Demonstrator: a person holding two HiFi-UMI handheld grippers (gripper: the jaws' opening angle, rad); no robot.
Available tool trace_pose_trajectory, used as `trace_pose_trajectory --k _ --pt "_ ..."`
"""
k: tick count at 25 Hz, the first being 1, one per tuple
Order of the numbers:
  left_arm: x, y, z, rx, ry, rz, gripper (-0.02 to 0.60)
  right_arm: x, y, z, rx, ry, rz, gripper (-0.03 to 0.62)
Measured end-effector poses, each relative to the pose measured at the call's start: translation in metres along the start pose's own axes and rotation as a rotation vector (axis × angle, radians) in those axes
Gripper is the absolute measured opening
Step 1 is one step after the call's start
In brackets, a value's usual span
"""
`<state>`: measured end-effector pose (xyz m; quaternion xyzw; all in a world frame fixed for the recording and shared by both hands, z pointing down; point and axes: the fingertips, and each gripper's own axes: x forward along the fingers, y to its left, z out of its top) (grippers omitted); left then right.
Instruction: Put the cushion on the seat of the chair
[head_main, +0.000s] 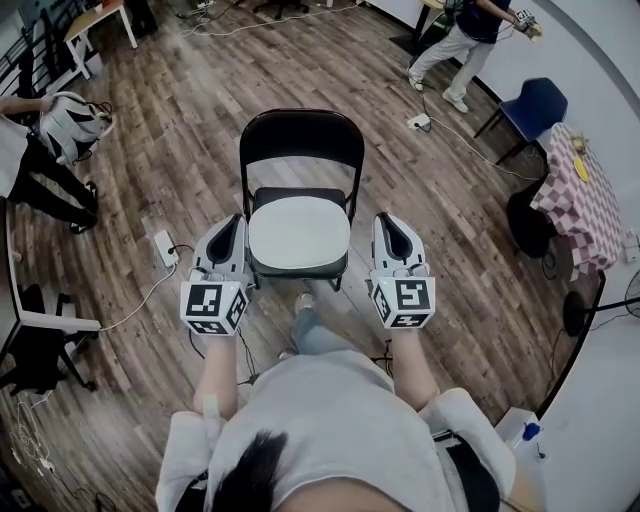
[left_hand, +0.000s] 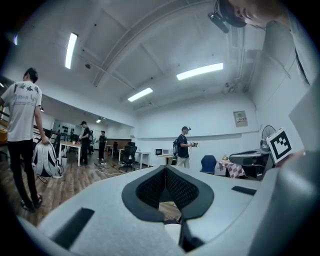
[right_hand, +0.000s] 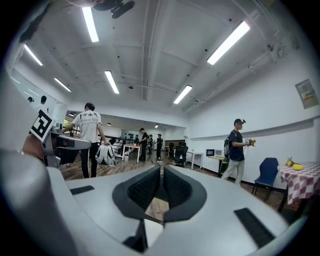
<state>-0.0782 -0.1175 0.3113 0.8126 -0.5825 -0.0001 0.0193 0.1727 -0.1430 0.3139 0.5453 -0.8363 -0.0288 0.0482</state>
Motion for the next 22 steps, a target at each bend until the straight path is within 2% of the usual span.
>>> trace_pose_trajectory --k 10,22 --pt "-0.014 -0.012 0.011 -0.022 -0.054 0.002 0.012 -0.014 0.002 0.009 0.005 -0.025 0.015 0.025" --pt "-0.02 -0.015 0.016 -0.033 -0.066 0.003 0.012 -0.019 0.005 0.015 0.012 -0.047 0.024 0.025"
